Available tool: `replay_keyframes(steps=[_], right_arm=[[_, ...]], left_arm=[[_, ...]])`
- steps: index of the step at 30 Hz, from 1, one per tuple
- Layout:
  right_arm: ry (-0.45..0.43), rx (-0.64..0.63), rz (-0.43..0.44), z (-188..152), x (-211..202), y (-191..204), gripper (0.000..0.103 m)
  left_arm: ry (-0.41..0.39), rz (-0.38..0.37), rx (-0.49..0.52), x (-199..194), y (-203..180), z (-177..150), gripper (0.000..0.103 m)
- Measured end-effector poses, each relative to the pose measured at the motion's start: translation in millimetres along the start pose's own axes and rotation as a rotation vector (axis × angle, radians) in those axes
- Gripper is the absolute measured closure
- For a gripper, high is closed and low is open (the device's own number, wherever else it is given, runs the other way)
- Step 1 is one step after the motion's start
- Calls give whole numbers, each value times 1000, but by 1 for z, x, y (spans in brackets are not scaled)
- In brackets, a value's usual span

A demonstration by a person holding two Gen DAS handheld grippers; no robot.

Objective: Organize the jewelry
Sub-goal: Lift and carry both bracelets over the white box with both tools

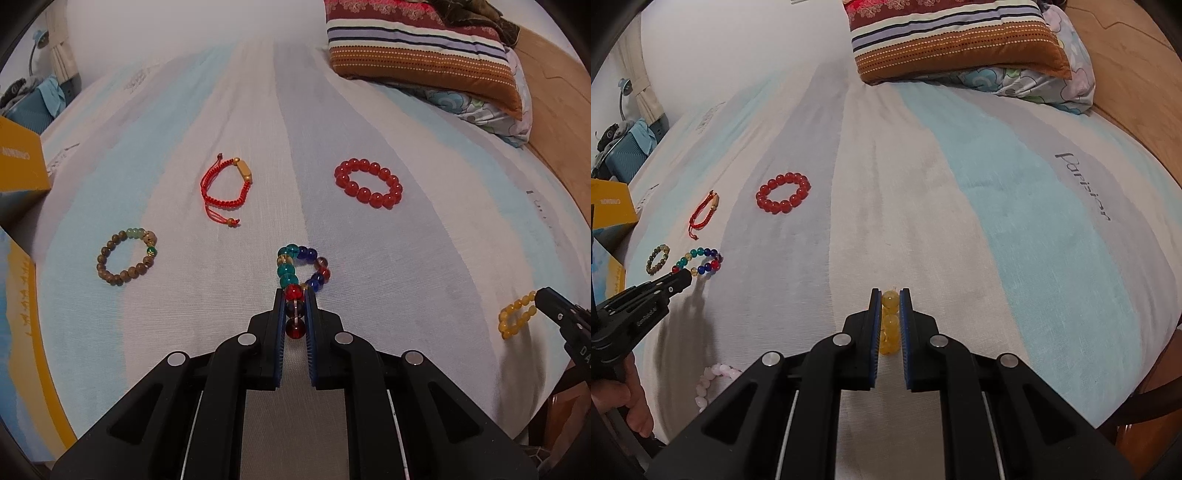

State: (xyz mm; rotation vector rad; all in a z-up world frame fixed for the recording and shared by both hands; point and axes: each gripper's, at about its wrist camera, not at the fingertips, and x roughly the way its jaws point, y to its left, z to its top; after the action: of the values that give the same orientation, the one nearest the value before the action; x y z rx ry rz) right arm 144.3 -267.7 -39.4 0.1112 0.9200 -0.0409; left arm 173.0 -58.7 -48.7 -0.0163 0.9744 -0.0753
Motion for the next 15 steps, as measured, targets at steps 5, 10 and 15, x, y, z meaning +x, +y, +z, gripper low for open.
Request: replay_keyframes(steps=[5,10,15], right_arm=[[-6,-7,-1,0,-4,3,94],[8,-17,-7,2,-5,9,94],[2,-21,-7,7,-12,17,94]], left_arm=[[-11,-4,2,-9,1,0,94],[6,-5,-2,-16,5,0,94],[-9,4,-2,-36,11,2,94]])
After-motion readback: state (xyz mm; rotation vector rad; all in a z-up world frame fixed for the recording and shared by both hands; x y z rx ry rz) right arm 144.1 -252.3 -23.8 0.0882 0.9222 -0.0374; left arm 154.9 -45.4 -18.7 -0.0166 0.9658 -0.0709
